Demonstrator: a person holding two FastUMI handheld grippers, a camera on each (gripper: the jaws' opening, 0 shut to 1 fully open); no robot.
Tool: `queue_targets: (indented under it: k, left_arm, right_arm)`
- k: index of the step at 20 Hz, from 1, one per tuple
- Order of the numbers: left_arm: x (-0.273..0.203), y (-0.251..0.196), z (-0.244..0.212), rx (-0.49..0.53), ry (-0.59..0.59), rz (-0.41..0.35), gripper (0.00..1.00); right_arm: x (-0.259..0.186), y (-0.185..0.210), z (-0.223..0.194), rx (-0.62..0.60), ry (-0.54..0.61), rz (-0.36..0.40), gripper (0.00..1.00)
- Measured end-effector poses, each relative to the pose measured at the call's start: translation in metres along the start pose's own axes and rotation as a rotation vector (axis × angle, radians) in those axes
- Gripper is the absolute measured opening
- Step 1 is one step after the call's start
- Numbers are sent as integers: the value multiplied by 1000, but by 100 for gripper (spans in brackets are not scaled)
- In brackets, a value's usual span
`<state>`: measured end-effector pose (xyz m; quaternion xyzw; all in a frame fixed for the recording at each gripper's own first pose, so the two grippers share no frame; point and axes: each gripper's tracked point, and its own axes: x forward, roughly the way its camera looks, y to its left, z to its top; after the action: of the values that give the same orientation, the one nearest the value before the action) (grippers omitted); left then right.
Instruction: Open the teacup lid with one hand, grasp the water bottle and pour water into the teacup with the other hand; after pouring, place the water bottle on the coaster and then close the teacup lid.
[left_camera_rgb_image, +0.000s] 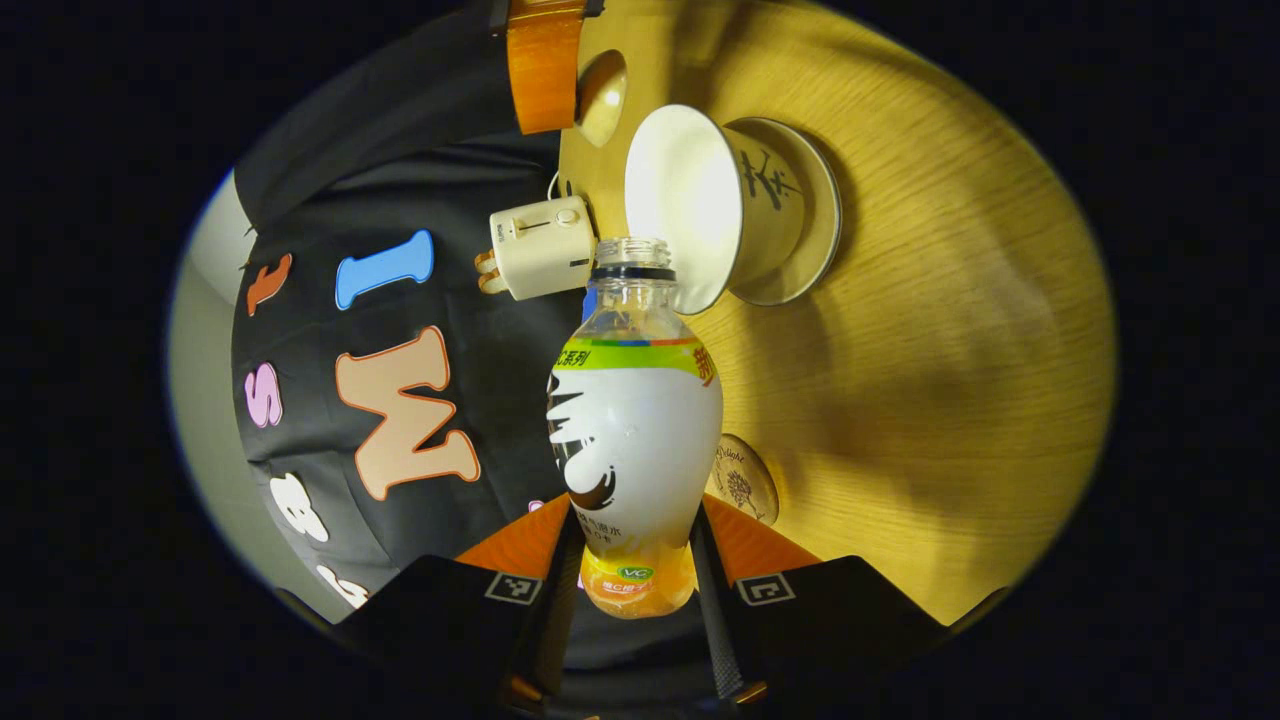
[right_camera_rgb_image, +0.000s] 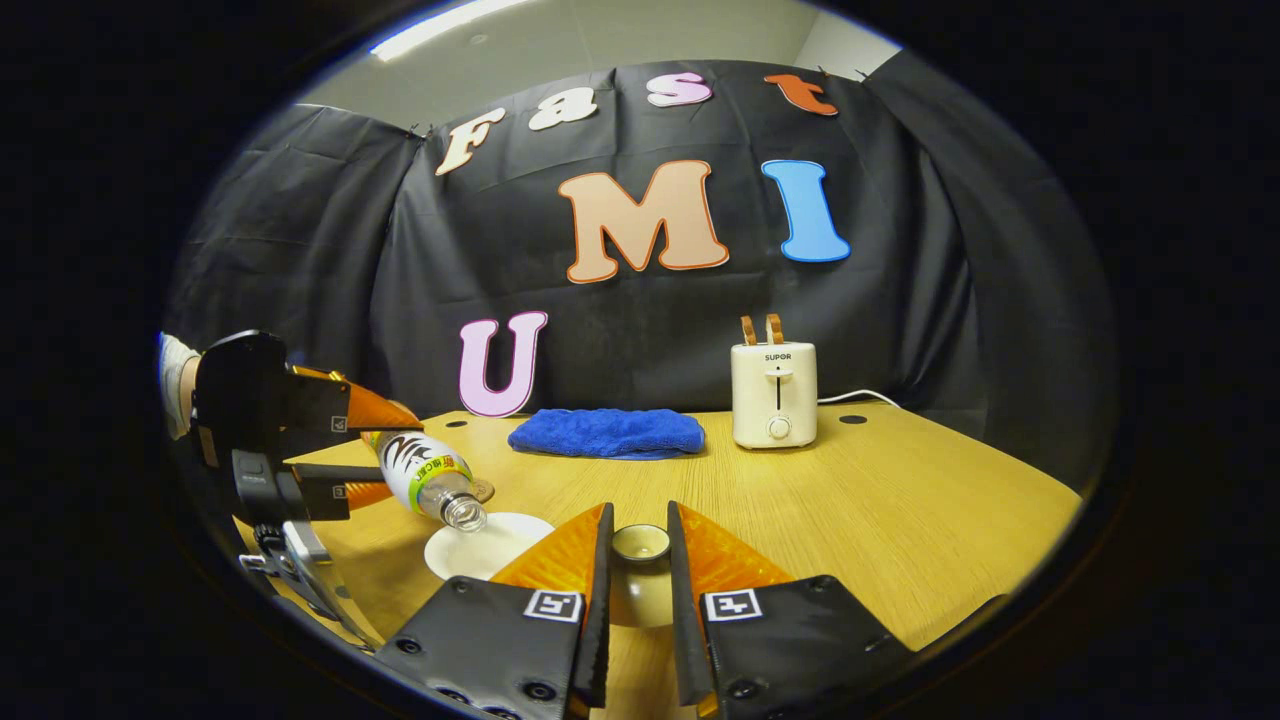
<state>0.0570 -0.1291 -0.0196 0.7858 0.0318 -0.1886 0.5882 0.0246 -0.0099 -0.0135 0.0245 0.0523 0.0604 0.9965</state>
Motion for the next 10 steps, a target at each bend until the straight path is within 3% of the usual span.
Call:
queue_targets:
  k: [10]
  left_arm:
    - [-1, 5, -4, 143, 24, 6, 55]
  right_arm:
    - [-1, 0, 1, 5, -3, 5, 30]
